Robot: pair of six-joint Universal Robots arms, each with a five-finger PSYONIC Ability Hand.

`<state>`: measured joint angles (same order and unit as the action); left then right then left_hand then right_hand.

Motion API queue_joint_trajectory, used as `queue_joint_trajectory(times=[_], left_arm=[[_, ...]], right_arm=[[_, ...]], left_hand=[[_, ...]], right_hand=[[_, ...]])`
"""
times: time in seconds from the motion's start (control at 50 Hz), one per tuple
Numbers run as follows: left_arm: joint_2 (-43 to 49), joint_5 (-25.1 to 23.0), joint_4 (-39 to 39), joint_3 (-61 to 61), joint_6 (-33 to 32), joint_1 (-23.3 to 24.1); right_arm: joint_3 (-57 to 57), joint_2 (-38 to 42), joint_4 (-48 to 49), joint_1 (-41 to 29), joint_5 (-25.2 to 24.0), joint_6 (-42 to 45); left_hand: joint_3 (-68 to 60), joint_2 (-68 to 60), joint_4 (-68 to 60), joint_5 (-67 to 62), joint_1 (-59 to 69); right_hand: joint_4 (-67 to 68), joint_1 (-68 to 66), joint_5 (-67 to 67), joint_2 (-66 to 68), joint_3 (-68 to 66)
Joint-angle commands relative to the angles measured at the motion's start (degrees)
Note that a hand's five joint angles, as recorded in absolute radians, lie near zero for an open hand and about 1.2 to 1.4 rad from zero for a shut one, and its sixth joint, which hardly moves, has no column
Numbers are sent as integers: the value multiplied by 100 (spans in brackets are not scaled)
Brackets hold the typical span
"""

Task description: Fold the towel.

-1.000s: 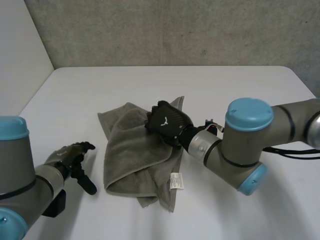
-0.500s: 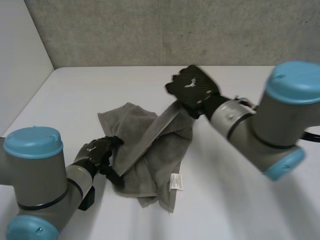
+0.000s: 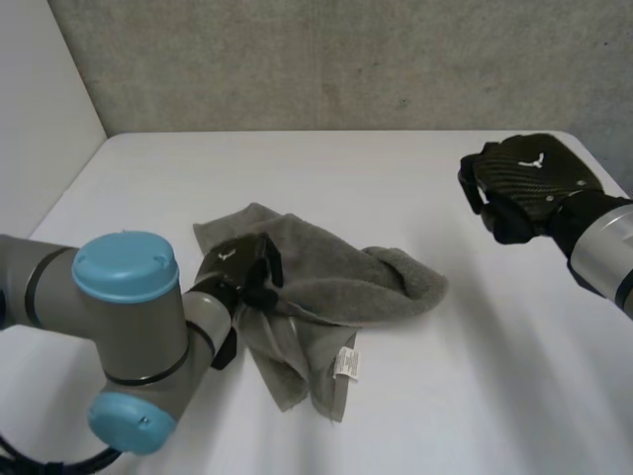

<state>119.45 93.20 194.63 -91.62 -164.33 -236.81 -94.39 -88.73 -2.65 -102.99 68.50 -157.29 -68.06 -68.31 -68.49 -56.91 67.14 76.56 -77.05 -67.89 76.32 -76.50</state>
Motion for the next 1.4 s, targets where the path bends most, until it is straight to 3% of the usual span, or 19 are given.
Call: queue_joint_trajectory(times=[0.02, 0.1, 0.12, 0.14, 0.16, 0.18, 0.28, 0.64, 0.76, 0.8, 0.84, 0.86, 0.88, 1.2, 1.24, 1.26, 1.28, 1.32, 1.4], left_arm=[[88, 5, -74, 970, -363, -59], [-26, -47, -415, 1873, -819, -234], [-131, -47, -652, 2093, -863, -261], [-132, -47, -654, 2095, -864, -261], [-254, -47, -907, 2234, -846, -278], [-255, -47, -909, 2236, -846, -278], [-711, -39, -1488, 2131, -811, -279], [-1336, -47, -1568, 1709, -829, -340], [-1336, -47, -1630, 1682, -811, -357], [-1328, -47, -1630, 1673, -811, -384], [-1336, -56, -1630, 1682, -820, -428], [-1336, -56, -1621, 1717, -820, -480], [-1319, -74, -1621, 1778, -820, -541], [-853, -619, -1778, 5135, -365, -973], [-888, -627, -1936, 5119, -189, -981], [-914, -627, -2129, 5058, -22, -990], [-914, -627, -2131, 5057, -20, -990], [-941, -636, -2324, 4925, 103, -1008], [-1116, -663, -2710, 4216, 209, -1017]], right_arm=[[412, 232, 360, 25, -12, 15], [642, 682, 695, -19, 85, -29], [763, 882, 713, -45, 119, -64], [765, 884, 713, -45, 120, -65], [852, 1040, 687, -97, 181, -169], [931, 1181, 634, -202, 268, -361], [985, 1516, 546, -379, 454, -1056], [387, 2633, 537, -1443, 427, -2341], [439, 2983, 1238, -1688, 655, -2656], [492, 3072, 1434, -1715, 805, -2816], [693, 3239, 1766, -1715, 1033, -3087], [694, 3239, 1768, -1715, 1034, -3088], [877, 3257, 1907, -1715, 1121, -3131], [3708, 2097, 2569, -1381, 1763, -2798], [3683, 2105, 2207, -1452, 1728, -2789], [3596, 2149, 1789, -1478, 1659, -2789], [3595, 2149, 1785, -1478, 1658, -2789], [3262, 2403, 998, -1592, 1518, -2798], [2804, 2686, 484, -1733, 1342, -2851]], left_hand=[[-1194, -1169, -1151, -1309, 1286], [-1194, -1169, -1151, -1309, 1286], [-1194, -1169, -1151, -1309, 1286], [-1194, -1169, -1151, -1309, 1286], [-1194, -1169, -1151, -1309, 1286], [-1194, -1169, -1151, -1309, 1286], [-1194, -1169, -1151, -1309, 1286], [-1194, -1169, -1151, -1309, 1286], [-1194, -1169, -1151, -1309, 1286], [-1194, -1169, -1151, -1309, 1286], [-1194, -1169, -1151, -1309, 1286], [-1194, -1169, -1151, -1309, 1286], [-1194, -1169, -1151, -1309, 1286], [-1194, -1169, -1151, -1309, 1286], [-1194, -1169, -1151, -1309, 1286], [-1194, -1169, -1151, -1309, 1286], [-1194, -1169, -1151, -1309, 1286], [-1194, -1169, -1151, -1309, 1286], [-1194, -1169, -1151, -1309, 1286]], right_hand=[[344, -295, -211, 368, -350], [-828, 877, 961, -803, 821], [-3959, 4008, 4092, -3934, 3952], [-3990, 4039, 4123, -3965, 3983], [-6188, 6237, 6321, -6164, 6182], [-6643, 6692, 6776, -6619, 6637], [-6656, 6705, 6789, -6632, 6650], [-6656, 6705, 6789, -6632, 6650], [-6656, 6705, 6789, -6632, 6650], [-5975, 6024, 6108, -5951, 5969], [-1525, 1574, 1658, -1501, 1519], [-1501, 1550, 1634, -1476, 1495], [325, -276, -192, 350, -332], [344, -295, -211, 368, -350], [-104, 153, 237, -80, 98], [-2286, 2335, 2419, -2261, 2280], [-2308, 2357, 2441, -2283, 2301], [-6228, 6277, 6361, -6203, 6222], [-6656, 6705, 6789, -6632, 6650]])
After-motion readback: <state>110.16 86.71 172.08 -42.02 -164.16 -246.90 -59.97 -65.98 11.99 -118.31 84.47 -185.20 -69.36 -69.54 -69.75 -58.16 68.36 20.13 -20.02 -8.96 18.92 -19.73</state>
